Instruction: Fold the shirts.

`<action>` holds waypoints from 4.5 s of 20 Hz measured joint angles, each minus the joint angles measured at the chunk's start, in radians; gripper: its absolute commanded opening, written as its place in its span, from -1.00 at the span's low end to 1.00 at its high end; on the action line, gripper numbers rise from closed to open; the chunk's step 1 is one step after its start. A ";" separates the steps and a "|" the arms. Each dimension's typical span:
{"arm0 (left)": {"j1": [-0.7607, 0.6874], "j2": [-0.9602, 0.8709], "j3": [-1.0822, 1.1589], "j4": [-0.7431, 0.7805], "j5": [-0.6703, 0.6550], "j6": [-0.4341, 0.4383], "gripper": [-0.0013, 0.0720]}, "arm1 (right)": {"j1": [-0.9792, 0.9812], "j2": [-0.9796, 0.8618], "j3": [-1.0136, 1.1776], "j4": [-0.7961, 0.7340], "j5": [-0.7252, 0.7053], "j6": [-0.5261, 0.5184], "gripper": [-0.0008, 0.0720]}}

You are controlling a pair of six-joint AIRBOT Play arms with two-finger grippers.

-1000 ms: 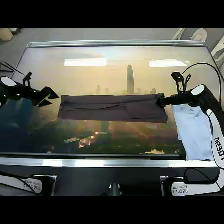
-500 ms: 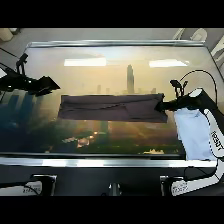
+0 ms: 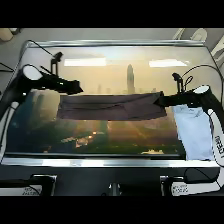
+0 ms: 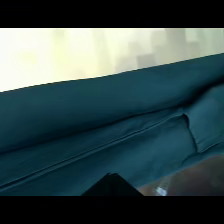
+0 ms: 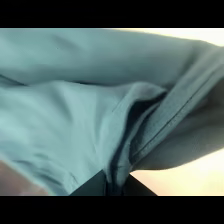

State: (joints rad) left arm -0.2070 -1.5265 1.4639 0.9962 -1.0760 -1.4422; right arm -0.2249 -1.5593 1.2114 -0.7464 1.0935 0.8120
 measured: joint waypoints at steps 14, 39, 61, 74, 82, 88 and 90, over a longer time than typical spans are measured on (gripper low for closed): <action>-0.437 -0.394 0.001 -0.595 0.362 -0.041 -0.89 | -0.002 0.525 0.000 0.090 0.233 0.158 -0.93; 0.092 0.398 0.006 -0.275 0.241 0.048 -0.89 | 0.533 -0.112 0.090 0.643 -0.200 -0.052 0.82; 0.099 0.417 0.006 -0.158 0.200 0.047 -0.89 | 0.262 -0.012 -0.149 0.168 -0.082 0.123 -0.93; 0.099 0.386 0.006 -0.150 0.201 0.048 -0.89 | -0.296 -0.007 0.464 0.063 0.264 0.164 -0.93; 0.086 0.386 0.006 -0.148 0.201 0.050 -0.89 | -0.560 0.035 0.497 0.047 0.375 0.229 -0.93; 0.067 0.386 0.006 -0.149 0.201 0.051 -0.89 | -0.625 0.103 0.490 -0.216 0.533 0.286 -0.93; 0.060 0.386 0.006 -0.149 0.201 0.052 -0.89 | -0.629 0.120 0.451 -0.358 0.576 0.300 -0.93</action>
State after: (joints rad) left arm -0.1471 -1.1400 1.4700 0.8471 -0.8753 -1.3903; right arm -0.8543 -1.4391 1.6623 -1.1046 1.6695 1.1122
